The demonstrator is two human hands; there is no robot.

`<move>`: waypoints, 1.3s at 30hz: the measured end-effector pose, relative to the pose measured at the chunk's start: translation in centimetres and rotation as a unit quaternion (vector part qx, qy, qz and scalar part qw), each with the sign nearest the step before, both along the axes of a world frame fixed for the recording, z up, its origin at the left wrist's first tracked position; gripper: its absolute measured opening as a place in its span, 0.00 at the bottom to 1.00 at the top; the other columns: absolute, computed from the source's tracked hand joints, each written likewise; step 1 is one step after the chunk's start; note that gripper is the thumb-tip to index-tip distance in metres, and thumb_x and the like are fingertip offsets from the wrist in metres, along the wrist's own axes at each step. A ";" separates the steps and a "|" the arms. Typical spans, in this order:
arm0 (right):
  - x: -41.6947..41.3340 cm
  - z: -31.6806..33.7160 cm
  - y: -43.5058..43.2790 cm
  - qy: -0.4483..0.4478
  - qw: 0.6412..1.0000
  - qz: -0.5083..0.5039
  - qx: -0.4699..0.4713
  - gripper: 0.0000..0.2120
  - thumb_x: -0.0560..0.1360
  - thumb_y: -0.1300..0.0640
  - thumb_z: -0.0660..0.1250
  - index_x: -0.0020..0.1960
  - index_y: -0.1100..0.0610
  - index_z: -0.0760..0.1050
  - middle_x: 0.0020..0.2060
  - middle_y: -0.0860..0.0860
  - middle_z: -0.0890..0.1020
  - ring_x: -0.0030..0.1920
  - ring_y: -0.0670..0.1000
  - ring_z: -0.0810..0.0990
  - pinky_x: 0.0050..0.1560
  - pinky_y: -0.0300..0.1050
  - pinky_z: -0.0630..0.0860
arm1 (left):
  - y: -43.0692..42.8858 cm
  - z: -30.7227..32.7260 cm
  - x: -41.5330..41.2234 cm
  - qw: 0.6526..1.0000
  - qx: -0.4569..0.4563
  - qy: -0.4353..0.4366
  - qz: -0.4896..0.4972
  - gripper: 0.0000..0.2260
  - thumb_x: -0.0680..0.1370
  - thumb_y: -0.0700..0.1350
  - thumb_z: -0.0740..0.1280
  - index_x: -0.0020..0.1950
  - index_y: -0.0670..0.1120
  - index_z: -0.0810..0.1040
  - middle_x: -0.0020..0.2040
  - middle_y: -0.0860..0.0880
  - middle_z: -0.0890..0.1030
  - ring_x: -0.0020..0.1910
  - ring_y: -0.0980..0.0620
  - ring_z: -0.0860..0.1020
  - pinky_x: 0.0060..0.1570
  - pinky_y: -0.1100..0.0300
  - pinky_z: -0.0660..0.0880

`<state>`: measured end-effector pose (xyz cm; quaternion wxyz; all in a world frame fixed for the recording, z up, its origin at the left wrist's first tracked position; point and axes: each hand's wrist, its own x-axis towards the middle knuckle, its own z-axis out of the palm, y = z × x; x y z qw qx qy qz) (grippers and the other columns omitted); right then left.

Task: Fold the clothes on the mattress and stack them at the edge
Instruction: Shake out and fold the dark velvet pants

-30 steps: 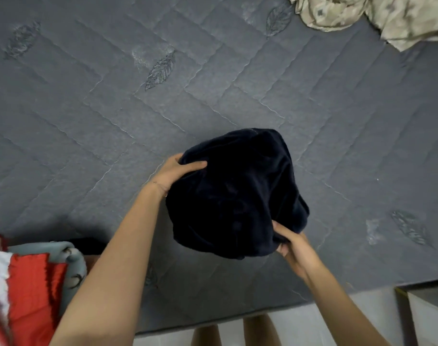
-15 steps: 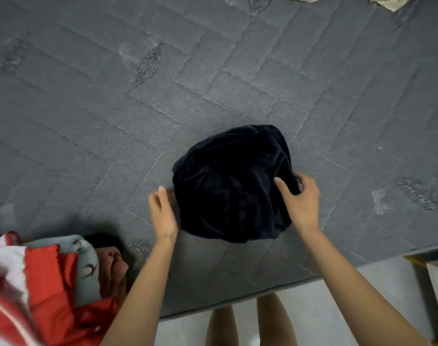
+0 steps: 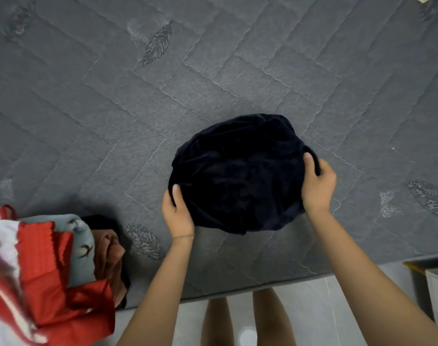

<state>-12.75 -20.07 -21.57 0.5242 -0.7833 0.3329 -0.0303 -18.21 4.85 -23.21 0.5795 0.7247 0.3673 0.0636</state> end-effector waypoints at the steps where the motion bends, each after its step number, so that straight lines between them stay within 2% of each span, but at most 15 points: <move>1: 0.3 0.3 -0.5 -0.006 1.000 -0.009 0.009 0.19 0.80 0.53 0.63 0.33 0.59 0.65 0.29 0.48 0.65 0.28 0.41 0.62 0.31 0.33 0.61 | 0.5 0.0 0.5 1.000 0.014 -0.004 0.005 0.14 0.83 0.42 0.57 0.38 0.50 0.69 0.34 0.55 0.69 0.32 0.65 0.68 0.37 0.64 0.68; 4: 1.2 0.2 -1.1 -0.003 0.999 -0.028 0.033 0.19 0.80 0.53 0.62 0.36 0.64 0.68 0.31 0.53 0.66 0.32 0.45 0.63 0.34 0.39 0.64 | 1.3 0.4 2.0 0.999 0.044 0.002 0.003 0.19 0.83 0.43 0.58 0.33 0.49 0.58 0.31 0.52 0.59 0.30 0.59 0.58 0.31 0.62 0.58; 8: 2.0 -0.9 -1.3 0.029 0.999 -0.025 0.020 0.21 0.81 0.52 0.61 0.31 0.55 0.61 0.27 0.47 0.64 0.27 0.42 0.61 0.30 0.34 0.62 | 1.9 -0.3 2.2 0.998 0.053 -0.005 -0.024 0.17 0.83 0.41 0.58 0.34 0.47 0.62 0.32 0.52 0.61 0.30 0.61 0.60 0.31 0.66 0.60; 12: 2.2 -2.5 -1.3 0.085 0.996 0.023 -0.022 0.19 0.80 0.52 0.61 0.32 0.54 0.65 0.29 0.48 0.68 0.31 0.45 0.66 0.37 0.43 0.68 | 2.6 -1.6 0.9 0.993 0.052 0.051 -0.091 0.14 0.83 0.42 0.57 0.36 0.47 0.66 0.34 0.53 0.66 0.32 0.62 0.65 0.38 0.66 0.65; 14: 2.1 -3.3 -1.2 0.115 0.989 0.084 -0.028 0.10 0.80 0.51 0.63 0.45 0.56 0.74 0.44 0.53 0.78 0.46 0.49 0.75 0.55 0.50 0.73 | 2.7 -1.7 0.9 0.991 0.005 0.082 -0.105 0.09 0.83 0.45 0.58 0.44 0.47 0.71 0.40 0.54 0.72 0.38 0.63 0.70 0.44 0.63 0.69; 15: 2.1 -3.6 -1.2 0.137 0.985 0.104 0.007 0.13 0.79 0.49 0.64 0.58 0.57 0.74 0.56 0.54 0.77 0.58 0.50 0.75 0.65 0.51 0.70 | 2.7 -1.6 1.0 0.989 -0.035 0.098 -0.104 0.06 0.82 0.49 0.58 0.50 0.50 0.72 0.45 0.55 0.75 0.43 0.65 0.73 0.48 0.64 0.70; 16: 1.9 -3.6 -1.2 0.162 0.978 0.112 0.069 0.25 0.78 0.45 0.64 0.69 0.56 0.66 0.67 0.53 0.72 0.66 0.50 0.70 0.71 0.51 0.65 | 2.7 -1.5 1.2 0.984 -0.074 0.122 -0.103 0.09 0.81 0.55 0.58 0.58 0.54 0.72 0.53 0.58 0.76 0.49 0.66 0.73 0.53 0.65 0.70; 18: 1.6 -3.8 -1.4 0.225 0.948 0.118 0.193 0.41 0.72 0.32 0.63 0.77 0.47 0.52 0.74 0.48 0.63 0.72 0.49 0.64 0.74 0.52 0.61 | 2.9 -1.3 1.5 0.964 -0.156 0.179 -0.123 0.27 0.75 0.69 0.55 0.71 0.58 0.64 0.66 0.61 0.70 0.62 0.63 0.69 0.61 0.65 0.65; 20: 1.3 -4.0 -1.8 0.252 0.923 0.136 0.256 0.49 0.64 0.24 0.64 0.77 0.43 0.51 0.74 0.45 0.63 0.72 0.49 0.66 0.74 0.54 0.62 | 3.1 -1.6 1.5 0.937 -0.235 0.218 -0.138 0.43 0.66 0.78 0.53 0.76 0.56 0.60 0.72 0.57 0.66 0.69 0.57 0.66 0.69 0.58 0.64; 22: 1.4 -4.4 -2.5 0.249 0.906 0.154 0.306 0.51 0.60 0.23 0.67 0.76 0.42 0.55 0.71 0.44 0.69 0.69 0.46 0.70 0.72 0.51 0.65 | 3.4 -1.9 1.5 0.915 -0.304 0.225 -0.142 0.47 0.62 0.79 0.53 0.76 0.55 0.62 0.70 0.53 0.70 0.67 0.54 0.70 0.67 0.55 0.68; 24: 1.5 -4.5 -2.9 0.254 0.892 0.182 0.325 0.49 0.60 0.26 0.70 0.75 0.43 0.60 0.67 0.43 0.74 0.64 0.44 0.74 0.66 0.46 0.70 | 3.8 -2.0 1.5 0.896 -0.346 0.228 -0.158 0.44 0.62 0.77 0.56 0.72 0.55 0.66 0.62 0.55 0.75 0.60 0.58 0.74 0.61 0.58 0.70; 26: 1.5 -4.2 -2.9 0.273 0.879 0.204 0.334 0.45 0.60 0.29 0.73 0.72 0.44 0.66 0.63 0.44 0.78 0.60 0.45 0.79 0.57 0.42 0.75 | 3.6 -2.2 1.3 0.889 -0.354 0.236 -0.171 0.35 0.61 0.74 0.63 0.63 0.59 0.72 0.56 0.58 0.79 0.57 0.60 0.76 0.63 0.58 0.69; 29: 1.5 -3.3 -2.2 0.280 0.862 0.205 0.368 0.36 0.61 0.32 0.75 0.65 0.46 0.73 0.57 0.47 0.83 0.55 0.46 0.82 0.49 0.41 0.78 | 3.1 -1.8 1.1 0.888 -0.366 0.234 -0.148 0.32 0.59 0.71 0.74 0.58 0.58 0.77 0.57 0.55 0.82 0.58 0.56 0.79 0.62 0.57 0.72; 33: 1.6 0.1 -1.4 0.247 0.862 0.194 0.397 0.34 0.65 0.36 0.75 0.67 0.50 0.73 0.59 0.51 0.82 0.59 0.51 0.81 0.59 0.49 0.74 | 2.5 0.9 0.9 0.876 -0.427 0.197 -0.105 0.35 0.62 0.69 0.74 0.65 0.53 0.76 0.60 0.51 0.81 0.61 0.51 0.78 0.63 0.52 0.72; 39: 1.0 9.6 0.1 0.188 0.871 0.201 0.408 0.30 0.70 0.38 0.71 0.66 0.54 0.75 0.60 0.54 0.81 0.61 0.54 0.80 0.59 0.50 0.76 | 2.5 9.8 0.7 0.894 -0.425 0.123 -0.070 0.39 0.60 0.67 0.76 0.67 0.52 0.75 0.61 0.48 0.80 0.61 0.47 0.78 0.65 0.47 0.72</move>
